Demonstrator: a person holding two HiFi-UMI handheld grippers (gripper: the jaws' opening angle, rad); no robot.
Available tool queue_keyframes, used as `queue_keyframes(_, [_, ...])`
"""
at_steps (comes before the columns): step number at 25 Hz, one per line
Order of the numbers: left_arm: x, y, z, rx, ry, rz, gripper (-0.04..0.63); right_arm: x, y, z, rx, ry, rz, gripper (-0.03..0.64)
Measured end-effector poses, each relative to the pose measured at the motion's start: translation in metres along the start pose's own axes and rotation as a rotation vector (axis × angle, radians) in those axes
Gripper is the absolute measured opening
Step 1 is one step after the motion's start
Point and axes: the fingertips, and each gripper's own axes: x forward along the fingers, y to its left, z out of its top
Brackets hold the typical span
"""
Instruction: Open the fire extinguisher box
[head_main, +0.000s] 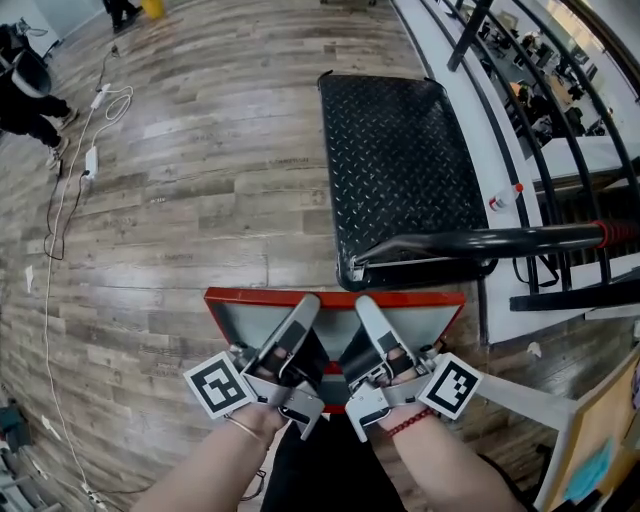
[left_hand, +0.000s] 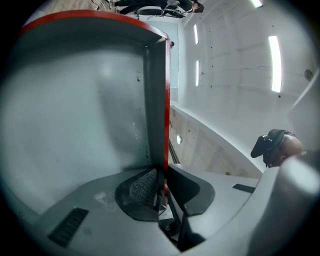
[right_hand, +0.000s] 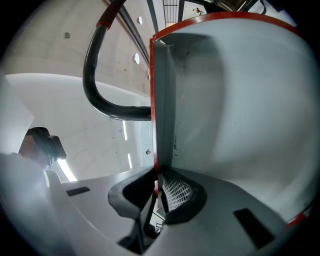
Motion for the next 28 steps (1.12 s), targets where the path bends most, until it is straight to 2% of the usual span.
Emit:
queue_keyframes(10, [0.012,0.013,0.005,-0.007,-0.048,0.000,0.044,0.008,-0.012,0.010,0.026,-0.009,0.009,0.048])
queue_keyframes(16, [0.015,0.022,0.012,-0.010,-0.095,0.001,0.044,0.014,-0.022,0.012,0.026,0.024,0.000,0.046])
queue_keyframes(21, [0.018,0.028,0.012,-0.013,-0.093,-0.001,0.044,0.018,-0.027,0.015,0.019,0.070,0.004,0.048])
queue_keyframes(28, [0.022,0.037,0.014,-0.005,-0.103,-0.010,0.043,0.020,-0.036,0.019,0.049,0.058,0.022,0.046])
